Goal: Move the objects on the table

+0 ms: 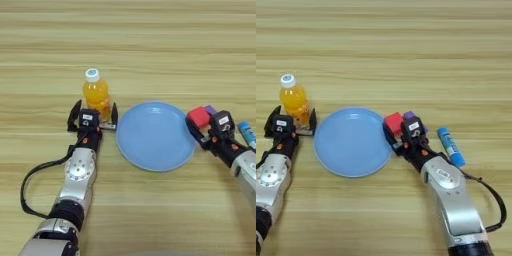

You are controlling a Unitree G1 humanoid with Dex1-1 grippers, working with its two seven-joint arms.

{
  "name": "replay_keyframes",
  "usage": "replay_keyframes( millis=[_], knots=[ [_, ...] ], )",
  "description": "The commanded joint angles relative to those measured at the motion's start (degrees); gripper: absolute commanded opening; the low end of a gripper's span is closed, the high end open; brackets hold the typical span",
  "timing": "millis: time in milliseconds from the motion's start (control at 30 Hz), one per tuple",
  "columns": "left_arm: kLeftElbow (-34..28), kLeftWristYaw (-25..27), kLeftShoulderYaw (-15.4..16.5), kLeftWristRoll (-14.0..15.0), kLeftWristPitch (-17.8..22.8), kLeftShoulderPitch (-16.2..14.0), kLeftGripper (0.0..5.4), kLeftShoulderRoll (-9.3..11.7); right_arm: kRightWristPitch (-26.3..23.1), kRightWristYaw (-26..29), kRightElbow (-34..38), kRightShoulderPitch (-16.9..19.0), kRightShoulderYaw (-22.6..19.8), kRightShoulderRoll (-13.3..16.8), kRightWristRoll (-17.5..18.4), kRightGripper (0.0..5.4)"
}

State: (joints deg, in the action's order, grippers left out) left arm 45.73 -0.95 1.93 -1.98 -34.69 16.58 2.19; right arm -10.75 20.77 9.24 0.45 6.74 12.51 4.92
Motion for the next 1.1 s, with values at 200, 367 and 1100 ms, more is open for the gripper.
replay_keyframes(
  millis=[200,367,1100],
  knots=[
    [-0.11,-0.24,-0.05,-0.23,-0.13,-0.44,5.40,-0.31,0.67,1.26,-6.85,-3.80,5.47,-2.07,-2.73,2.24],
    [-0.19,-0.39,-0.11,-0.37,-0.08,-0.48,5.40,-0.48,1.75,1.85,-10.59,-5.26,8.12,-3.60,-3.92,2.24],
    [-0.06,-0.22,-0.05,-0.35,-0.16,-0.47,5.40,-0.39,4.18,2.20,-13.34,-6.44,10.81,-5.69,-5.86,2.81]
  ],
)
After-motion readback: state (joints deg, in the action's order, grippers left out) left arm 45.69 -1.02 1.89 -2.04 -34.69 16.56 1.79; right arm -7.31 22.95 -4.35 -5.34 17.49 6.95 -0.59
